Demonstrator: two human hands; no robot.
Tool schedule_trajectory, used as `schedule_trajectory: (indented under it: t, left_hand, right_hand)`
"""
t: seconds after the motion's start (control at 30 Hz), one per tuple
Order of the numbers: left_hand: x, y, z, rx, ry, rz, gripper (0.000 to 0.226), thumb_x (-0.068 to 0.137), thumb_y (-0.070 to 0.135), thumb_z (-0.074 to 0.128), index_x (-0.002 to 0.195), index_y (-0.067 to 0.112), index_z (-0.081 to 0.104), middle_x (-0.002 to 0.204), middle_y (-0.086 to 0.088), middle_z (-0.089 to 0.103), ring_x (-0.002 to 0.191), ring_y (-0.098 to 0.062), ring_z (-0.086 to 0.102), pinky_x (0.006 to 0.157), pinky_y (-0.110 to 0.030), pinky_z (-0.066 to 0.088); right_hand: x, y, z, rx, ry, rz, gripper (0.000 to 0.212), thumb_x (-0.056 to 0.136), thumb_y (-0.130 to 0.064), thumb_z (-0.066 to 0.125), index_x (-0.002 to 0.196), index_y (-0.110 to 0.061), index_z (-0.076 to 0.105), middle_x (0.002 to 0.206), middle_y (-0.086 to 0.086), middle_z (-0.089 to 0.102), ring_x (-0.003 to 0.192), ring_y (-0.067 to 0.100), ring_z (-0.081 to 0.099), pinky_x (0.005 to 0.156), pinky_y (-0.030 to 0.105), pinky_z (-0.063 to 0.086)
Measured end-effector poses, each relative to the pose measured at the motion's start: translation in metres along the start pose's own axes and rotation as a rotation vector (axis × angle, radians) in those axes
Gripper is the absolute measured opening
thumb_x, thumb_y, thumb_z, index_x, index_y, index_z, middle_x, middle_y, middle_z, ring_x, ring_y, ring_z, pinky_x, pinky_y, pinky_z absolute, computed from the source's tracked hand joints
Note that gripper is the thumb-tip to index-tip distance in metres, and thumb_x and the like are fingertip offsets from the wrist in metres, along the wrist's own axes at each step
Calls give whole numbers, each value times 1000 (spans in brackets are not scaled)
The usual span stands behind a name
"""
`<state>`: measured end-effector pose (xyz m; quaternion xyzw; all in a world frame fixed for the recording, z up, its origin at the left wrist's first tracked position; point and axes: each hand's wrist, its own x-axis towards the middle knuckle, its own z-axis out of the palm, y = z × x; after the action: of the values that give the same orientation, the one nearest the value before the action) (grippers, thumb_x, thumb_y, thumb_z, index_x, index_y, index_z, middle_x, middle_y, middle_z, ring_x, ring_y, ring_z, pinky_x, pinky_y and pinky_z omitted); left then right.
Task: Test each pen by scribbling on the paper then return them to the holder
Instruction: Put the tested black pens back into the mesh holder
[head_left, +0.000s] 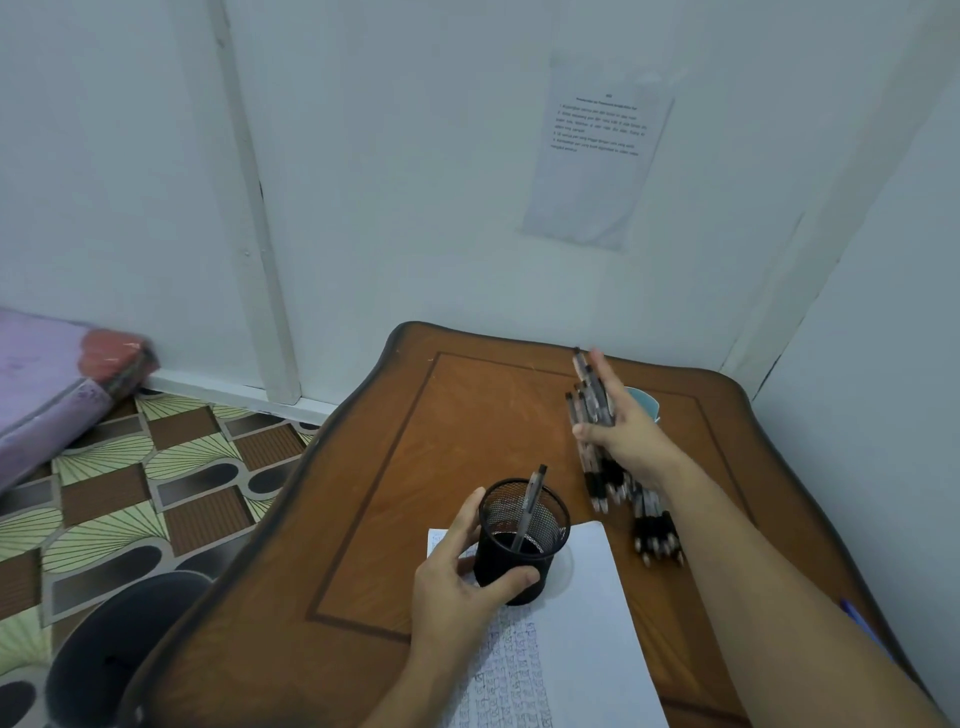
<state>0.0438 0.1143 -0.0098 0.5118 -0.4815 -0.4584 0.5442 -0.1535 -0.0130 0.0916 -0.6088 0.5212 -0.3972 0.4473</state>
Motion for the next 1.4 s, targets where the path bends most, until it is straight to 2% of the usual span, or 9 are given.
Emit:
schedule_trajectory:
  t: [0.13,0.33,0.5,0.6,0.8,0.93,1.0,1.1,1.4]
  left_hand:
    - [0,0,0,-15,5,-8,87,60,10,90,120,61,52,104,32,67,93,8,64,70,-7,48]
    - [-4,8,2,-47,-3,13,86,63,-1,86,124,50,53,108,23,65,89,9,64,66,-6,48]
    - [-2,3,3,-72,-2,5,89,61,-2,87,130,44,55,109,17,69,93,-4,69,70,-15,52]
    - [-3,1,3,-67,-5,14,88,62,5,89,128,51,53,111,20,67,97,-2,67,71,-14,52]
    - [-2,1,2,-53,-3,12,87,62,9,89,128,53,52,111,24,65,97,2,66,73,-14,51]
    - [-1,-1,1,-53,-4,11,87,62,8,89,124,57,52,110,24,65,97,2,66,75,-18,53]
    - [-1,-2,1,-44,-2,13,88,61,10,90,124,59,52,109,26,66,99,0,66,78,-21,55]
    - [-2,-2,1,-39,1,16,88,62,10,90,124,59,51,108,24,66,98,2,66,73,-17,53]
    - [5,-1,10,21,-71,41,87,67,11,87,133,51,47,112,31,65,108,5,61,79,-12,49]
  right_hand:
    - [-10,-36,-4,144,145,-150,95,90,13,58,144,-59,29,152,3,41,120,18,58,103,44,50]
    - [-46,-43,33,252,224,-277,90,91,14,55,147,-52,28,134,2,52,102,1,63,75,16,54]
    - [-66,-13,69,133,228,-305,90,94,6,59,144,-61,25,154,-10,36,133,13,47,108,36,45]
    - [-71,-3,80,117,211,-292,90,95,6,57,147,-57,20,147,-41,27,134,-4,42,110,28,43]
    - [-73,4,84,42,211,-267,102,93,2,62,148,-60,4,139,-58,8,136,-23,18,112,13,26]
    - [-73,18,77,-9,164,-192,92,92,-14,67,146,-64,12,144,-39,39,139,5,41,119,54,27]
    - [-74,25,74,-1,121,-145,82,91,-28,68,144,-66,19,148,-22,42,141,12,39,117,57,30]
    - [-78,30,68,-40,97,-103,69,82,-48,73,140,-59,36,140,-16,47,135,8,42,110,48,43]
    - [-86,46,49,32,59,-27,50,90,-18,71,132,-35,50,130,-12,61,117,-6,57,93,12,46]
